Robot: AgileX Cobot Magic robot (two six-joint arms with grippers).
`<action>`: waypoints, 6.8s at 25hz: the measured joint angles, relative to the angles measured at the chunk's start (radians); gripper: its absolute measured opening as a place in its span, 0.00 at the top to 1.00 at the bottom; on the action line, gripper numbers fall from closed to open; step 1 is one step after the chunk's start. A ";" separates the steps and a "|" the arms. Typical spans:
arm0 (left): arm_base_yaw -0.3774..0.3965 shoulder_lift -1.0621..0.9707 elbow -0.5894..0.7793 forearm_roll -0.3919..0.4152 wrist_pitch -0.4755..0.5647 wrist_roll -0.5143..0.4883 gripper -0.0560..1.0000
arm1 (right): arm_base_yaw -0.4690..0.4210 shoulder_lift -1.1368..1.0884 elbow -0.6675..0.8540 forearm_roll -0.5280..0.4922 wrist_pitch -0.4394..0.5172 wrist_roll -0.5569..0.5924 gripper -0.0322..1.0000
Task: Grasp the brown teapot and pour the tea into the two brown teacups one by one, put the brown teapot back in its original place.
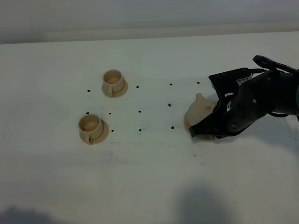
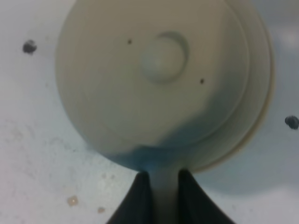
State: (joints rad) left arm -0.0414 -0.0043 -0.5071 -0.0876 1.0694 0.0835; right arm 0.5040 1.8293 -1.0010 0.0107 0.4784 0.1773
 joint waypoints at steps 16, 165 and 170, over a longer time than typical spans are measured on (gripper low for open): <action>0.000 0.000 0.000 0.000 0.000 0.000 0.61 | 0.000 -0.046 0.000 -0.036 -0.073 -0.001 0.88; 0.000 0.000 0.000 0.000 0.000 0.000 0.61 | 0.306 0.493 -0.908 -0.642 0.381 -0.224 0.88; 0.000 0.000 0.000 0.000 0.000 0.000 0.61 | 0.308 0.503 -0.908 -0.654 0.374 -0.227 0.88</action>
State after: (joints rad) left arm -0.0414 -0.0043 -0.5071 -0.0876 1.0694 0.0835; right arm 0.8115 2.3324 -1.9086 -0.6433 0.8522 -0.0497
